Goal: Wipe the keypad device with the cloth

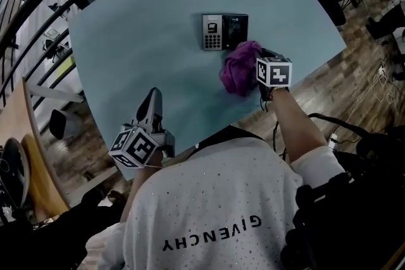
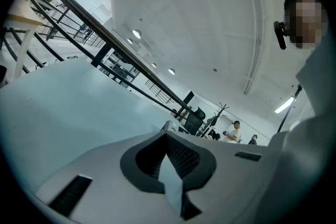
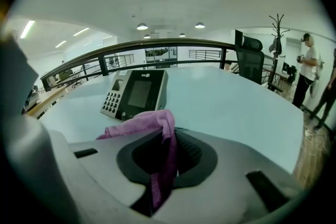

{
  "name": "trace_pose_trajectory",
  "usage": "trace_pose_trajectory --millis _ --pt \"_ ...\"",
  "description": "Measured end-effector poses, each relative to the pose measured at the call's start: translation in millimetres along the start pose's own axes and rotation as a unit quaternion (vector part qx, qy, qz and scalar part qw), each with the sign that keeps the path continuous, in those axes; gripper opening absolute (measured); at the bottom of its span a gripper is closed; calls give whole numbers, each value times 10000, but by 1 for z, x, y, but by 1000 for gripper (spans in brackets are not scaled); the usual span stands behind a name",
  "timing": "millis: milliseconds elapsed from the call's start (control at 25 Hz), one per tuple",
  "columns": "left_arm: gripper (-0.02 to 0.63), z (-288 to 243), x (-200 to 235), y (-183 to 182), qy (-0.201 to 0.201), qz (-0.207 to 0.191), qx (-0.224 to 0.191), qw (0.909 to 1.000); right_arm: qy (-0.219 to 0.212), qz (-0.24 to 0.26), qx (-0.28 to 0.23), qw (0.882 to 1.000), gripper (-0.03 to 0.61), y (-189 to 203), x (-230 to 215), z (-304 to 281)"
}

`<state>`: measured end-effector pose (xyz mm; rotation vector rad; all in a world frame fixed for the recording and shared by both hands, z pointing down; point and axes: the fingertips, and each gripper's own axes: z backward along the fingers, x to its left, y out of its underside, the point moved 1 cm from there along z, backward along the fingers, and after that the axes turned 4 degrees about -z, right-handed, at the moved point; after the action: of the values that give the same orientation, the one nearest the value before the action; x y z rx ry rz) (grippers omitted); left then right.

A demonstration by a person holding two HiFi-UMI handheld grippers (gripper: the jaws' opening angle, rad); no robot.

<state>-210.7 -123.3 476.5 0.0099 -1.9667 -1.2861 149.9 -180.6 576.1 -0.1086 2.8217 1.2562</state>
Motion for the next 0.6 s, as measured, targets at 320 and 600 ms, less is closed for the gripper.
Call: trace_pose_trajectory --millis 320,600 --pt "-6 -19 -7 -2 -52 28 -19 10000 25 -358 -76 9993 34 -35 -20 -10" --pt "-6 -32 -3 -8 -260 83 -120 9996 -70 -231 -648 9976 34 -113 -26 -29"
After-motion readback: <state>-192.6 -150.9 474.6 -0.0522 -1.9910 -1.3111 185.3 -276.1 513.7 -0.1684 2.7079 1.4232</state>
